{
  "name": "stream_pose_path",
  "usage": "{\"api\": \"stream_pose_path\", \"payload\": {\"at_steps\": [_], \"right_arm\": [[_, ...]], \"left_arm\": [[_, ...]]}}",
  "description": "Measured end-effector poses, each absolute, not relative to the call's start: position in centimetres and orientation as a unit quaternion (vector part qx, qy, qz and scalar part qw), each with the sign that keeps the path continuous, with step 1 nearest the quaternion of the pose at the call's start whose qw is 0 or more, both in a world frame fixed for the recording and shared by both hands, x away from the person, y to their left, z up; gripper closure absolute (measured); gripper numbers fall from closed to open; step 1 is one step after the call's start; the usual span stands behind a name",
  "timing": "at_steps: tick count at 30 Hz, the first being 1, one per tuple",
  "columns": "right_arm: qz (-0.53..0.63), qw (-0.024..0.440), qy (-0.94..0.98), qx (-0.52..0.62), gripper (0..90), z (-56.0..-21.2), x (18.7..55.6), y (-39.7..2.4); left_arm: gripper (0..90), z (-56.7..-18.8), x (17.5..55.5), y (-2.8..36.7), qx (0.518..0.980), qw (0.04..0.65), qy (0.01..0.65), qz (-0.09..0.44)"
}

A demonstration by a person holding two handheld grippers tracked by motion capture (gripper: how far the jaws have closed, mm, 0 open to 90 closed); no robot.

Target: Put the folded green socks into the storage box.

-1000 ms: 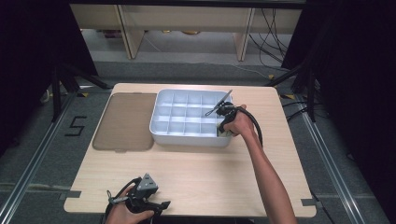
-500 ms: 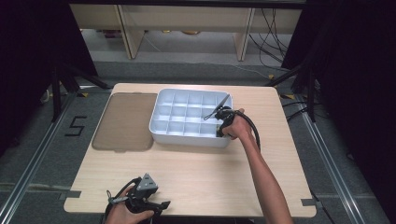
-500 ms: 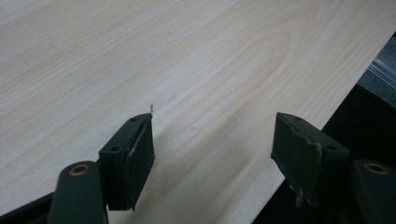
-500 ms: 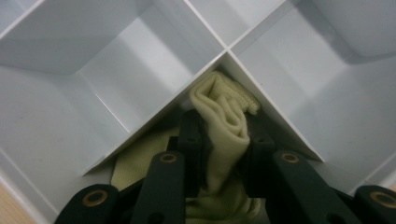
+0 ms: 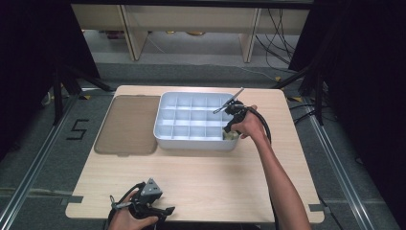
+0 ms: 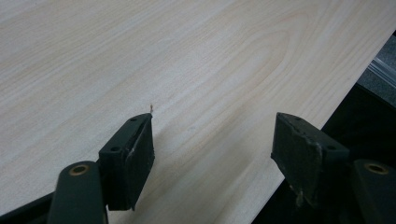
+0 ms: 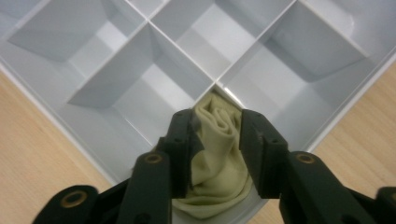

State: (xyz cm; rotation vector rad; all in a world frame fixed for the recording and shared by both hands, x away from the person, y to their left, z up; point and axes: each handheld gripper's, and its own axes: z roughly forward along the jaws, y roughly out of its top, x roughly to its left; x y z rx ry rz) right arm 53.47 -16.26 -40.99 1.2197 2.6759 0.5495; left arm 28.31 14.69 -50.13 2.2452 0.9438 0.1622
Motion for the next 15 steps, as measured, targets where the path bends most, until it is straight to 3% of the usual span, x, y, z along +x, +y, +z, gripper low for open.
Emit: {"api": "stream_pose_path", "payload": {"at_steps": [6, 15], "right_arm": [[0.171, 0.069, 0.896, 0.403, 78.0, -40.9, 53.3, -16.6], [0.140, 0.068, 0.904, 0.397, 81.4, -43.2, 53.5, -16.5]], "left_arm": [[29.0, -50.2, 28.3, 14.7, 0.861, 0.344, 0.369, 0.060], [29.0, -50.2, 28.3, 14.7, 0.866, 0.339, 0.363, 0.060]]}}
